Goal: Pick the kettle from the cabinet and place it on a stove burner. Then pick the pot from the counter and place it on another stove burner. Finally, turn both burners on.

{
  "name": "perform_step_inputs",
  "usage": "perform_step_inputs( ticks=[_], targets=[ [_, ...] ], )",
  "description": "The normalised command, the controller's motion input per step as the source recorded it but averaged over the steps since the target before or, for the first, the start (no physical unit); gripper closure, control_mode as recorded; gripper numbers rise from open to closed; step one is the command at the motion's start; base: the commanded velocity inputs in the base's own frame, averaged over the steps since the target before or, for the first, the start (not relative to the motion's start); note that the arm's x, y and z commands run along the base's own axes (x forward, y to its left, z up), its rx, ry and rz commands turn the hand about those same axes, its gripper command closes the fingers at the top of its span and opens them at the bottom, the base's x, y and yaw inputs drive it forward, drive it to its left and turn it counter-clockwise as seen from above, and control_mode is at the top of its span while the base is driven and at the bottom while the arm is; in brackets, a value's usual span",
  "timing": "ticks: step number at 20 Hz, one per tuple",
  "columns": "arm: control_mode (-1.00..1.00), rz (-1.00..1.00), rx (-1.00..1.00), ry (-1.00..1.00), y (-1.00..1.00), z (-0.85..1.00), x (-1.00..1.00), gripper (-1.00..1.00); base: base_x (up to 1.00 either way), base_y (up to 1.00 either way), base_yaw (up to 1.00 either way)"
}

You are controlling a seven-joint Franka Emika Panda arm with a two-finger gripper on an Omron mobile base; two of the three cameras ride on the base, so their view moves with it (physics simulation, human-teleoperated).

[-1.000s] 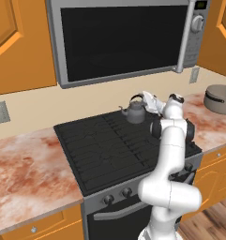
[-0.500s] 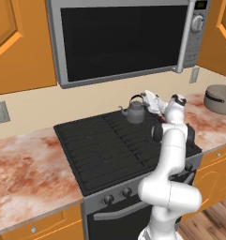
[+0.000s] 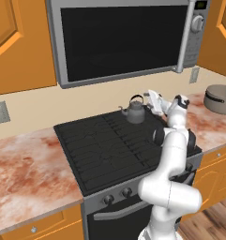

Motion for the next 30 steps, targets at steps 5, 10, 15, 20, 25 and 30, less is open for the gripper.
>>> perform_step_inputs(
  ticks=[5,10,15,20,25,30],
  targets=[
    [-1.0,-0.07,-0.01,-0.01,0.03,0.06,-0.48,-1.0,0.0,0.0,0.0],
    [-1.0,-0.11,-0.04,0.0,0.09,0.23,-0.47,-1.0,0.0,0.0,0.0],
    [-1.0,-0.13,-0.04,0.02,0.2,0.33,-0.4,-1.0,0.0,0.0,0.0],
    [-1.0,-0.16,-0.01,0.01,0.2,0.27,-0.44,-1.0,0.0,0.0,0.0],
    [-1.0,-0.15,-0.04,-0.01,0.07,0.24,-0.46,-1.0,0.0,0.0,0.0],
    [-1.0,-0.11,-0.08,-0.06,0.08,0.34,-0.38,-1.0,0.0,0.0,0.0]
  ],
)
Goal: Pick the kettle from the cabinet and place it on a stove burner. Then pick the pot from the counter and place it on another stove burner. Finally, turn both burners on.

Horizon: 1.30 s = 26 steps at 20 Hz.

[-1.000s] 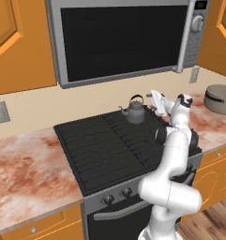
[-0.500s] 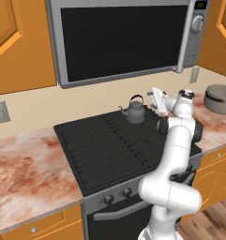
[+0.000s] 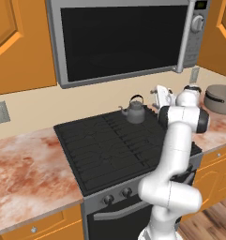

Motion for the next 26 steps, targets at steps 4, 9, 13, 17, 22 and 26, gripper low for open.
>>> perform_step_inputs(
  ticks=[4,9,13,17,22,26],
  targets=[
    [-1.0,-0.09,-0.13,-0.09,0.11,0.31,-0.4,-1.0,0.0,0.0,0.0],
    [-1.0,-0.04,-0.09,-0.1,0.01,0.03,-0.43,-1.0,0.0,0.0,0.0],
    [-1.0,-0.01,-0.07,-0.14,0.0,0.0,-0.48,-1.0,0.0,0.0,0.0],
    [-1.0,-0.01,-0.07,-0.15,0.0,0.05,-0.47,-1.0,0.0,0.0,0.0],
    [-1.0,-0.02,-0.09,-0.14,0.01,0.17,-0.49,-1.0,0.0,0.0,0.0],
    [-1.0,-0.01,-0.1,-0.16,0.01,0.09,-0.5,-1.0,0.0,0.0,0.0]
  ],
)
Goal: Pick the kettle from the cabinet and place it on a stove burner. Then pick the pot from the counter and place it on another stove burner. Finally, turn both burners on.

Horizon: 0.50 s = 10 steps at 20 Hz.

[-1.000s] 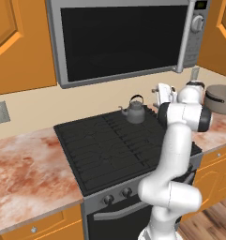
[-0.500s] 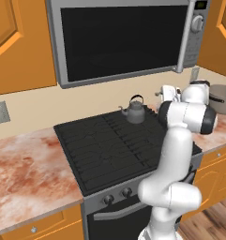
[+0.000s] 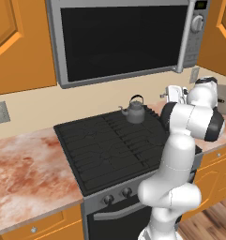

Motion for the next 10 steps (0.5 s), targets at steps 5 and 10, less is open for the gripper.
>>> perform_step_inputs(
  ticks=[5,10],
  targets=[
    [-1.0,-0.01,-0.11,-0.16,0.05,0.05,-0.43,-1.0,0.0,0.0,0.0],
    [-1.0,-0.03,-0.1,-0.17,0.01,0.01,-0.55,-1.0,0.0,0.0,0.0]
  ],
)
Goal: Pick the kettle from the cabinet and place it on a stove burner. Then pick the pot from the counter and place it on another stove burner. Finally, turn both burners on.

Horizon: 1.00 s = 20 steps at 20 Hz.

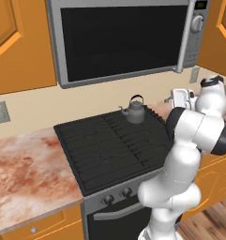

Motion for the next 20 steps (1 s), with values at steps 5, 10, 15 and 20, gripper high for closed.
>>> perform_step_inputs(
  ticks=[5,10,15,20],
  targets=[
    [-1.0,-0.01,-0.06,-0.11,0.07,0.0,-0.33,-1.0,0.0,0.0,0.0],
    [-1.0,0.0,-0.01,-0.02,0.0,0.0,-0.34,-1.0,0.0,0.0,0.0],
    [-1.0,0.0,-0.08,-0.21,0.0,0.0,-0.63,-1.0,0.0,0.0,0.0],
    [-1.0,0.0,-0.09,-0.23,0.0,0.0,-0.57,-1.0,0.0,0.0,0.0]
  ],
)
